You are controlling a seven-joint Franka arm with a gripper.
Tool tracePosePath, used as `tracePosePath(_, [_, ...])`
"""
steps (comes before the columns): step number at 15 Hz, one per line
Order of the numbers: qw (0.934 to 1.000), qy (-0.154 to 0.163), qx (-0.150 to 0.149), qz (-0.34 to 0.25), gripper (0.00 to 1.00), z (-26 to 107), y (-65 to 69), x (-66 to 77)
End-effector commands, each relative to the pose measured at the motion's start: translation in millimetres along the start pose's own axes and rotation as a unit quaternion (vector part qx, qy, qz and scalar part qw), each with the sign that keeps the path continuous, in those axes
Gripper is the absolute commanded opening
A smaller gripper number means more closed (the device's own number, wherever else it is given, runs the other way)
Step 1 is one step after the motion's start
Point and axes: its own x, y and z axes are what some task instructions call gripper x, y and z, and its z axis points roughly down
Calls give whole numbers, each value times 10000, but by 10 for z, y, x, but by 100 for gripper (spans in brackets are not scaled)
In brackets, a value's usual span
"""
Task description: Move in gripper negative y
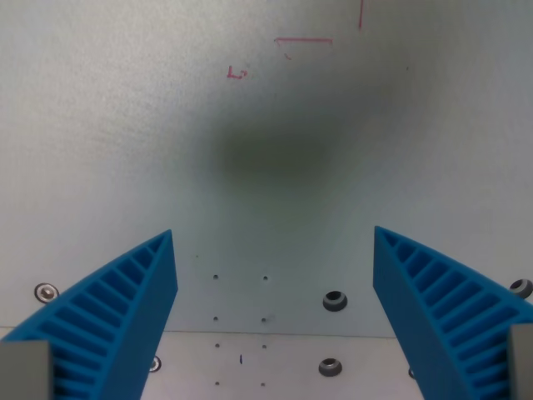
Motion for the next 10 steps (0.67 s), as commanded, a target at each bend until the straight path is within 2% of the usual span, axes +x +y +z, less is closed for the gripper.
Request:
tracePosePath(1, [10000, 27, -3, -1, 100, -23, -49, 3])
tracePosePath(10, [10000, 27, -3, -1, 100, -23, -499, 3])
